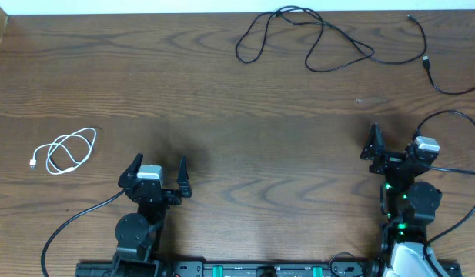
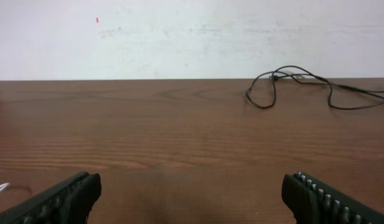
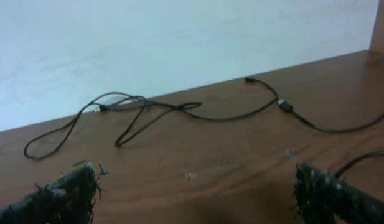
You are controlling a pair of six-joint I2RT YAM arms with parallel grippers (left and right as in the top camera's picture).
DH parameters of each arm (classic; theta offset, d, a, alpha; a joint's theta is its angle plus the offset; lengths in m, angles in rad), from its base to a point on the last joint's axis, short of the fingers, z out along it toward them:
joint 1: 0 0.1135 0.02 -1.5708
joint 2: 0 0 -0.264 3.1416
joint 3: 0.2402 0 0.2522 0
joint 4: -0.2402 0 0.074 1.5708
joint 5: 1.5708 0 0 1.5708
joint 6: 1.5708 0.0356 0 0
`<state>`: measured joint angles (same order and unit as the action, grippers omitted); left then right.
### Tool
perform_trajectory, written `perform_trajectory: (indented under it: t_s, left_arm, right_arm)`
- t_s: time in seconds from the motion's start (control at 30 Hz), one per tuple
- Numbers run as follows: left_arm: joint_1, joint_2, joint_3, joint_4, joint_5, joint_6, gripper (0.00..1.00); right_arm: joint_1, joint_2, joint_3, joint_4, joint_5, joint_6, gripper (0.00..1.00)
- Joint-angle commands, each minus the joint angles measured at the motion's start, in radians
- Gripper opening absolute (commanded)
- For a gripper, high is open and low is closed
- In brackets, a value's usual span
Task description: Untangle cables
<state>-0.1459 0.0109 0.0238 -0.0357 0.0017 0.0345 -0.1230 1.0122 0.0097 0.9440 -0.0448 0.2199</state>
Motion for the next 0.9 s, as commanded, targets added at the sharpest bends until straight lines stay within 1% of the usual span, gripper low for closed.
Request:
perform_trajectory:
  t_s: [0.0,0.17,0.53,0.57,0.87]
  left_arm:
    - [-0.002,-0.007,-0.019,-0.038,-0.010,0.014,0.98]
    - [-0.002,-0.007,-0.019,-0.038,-0.010,0.014,0.98]
    - [-0.002,-0.007,-0.019,-0.038,-0.010,0.014,0.98]
    - [-0.002,-0.007,-0.019,-0.038,-0.010,0.014,0.98]
    - [-0.002,-0.007,-0.019,-0.038,-0.010,0.014,0.98]
  right_arm:
    - [0.006,-0.064,-0.005,-0.077,0.020,0.008,0.99]
    - [0.006,-0.166,-0.005,-0.259,0.020,0.008,0.99]
    - [0.006,-0.377,-0.005,-0.584,0.020,0.008,0.99]
    - [0.006,-0.426,-0.005,-0.653,0.020,0.008,0.99]
    - [0.006,-0.627,-0.005,-0.941,0.020,0.008,0.99]
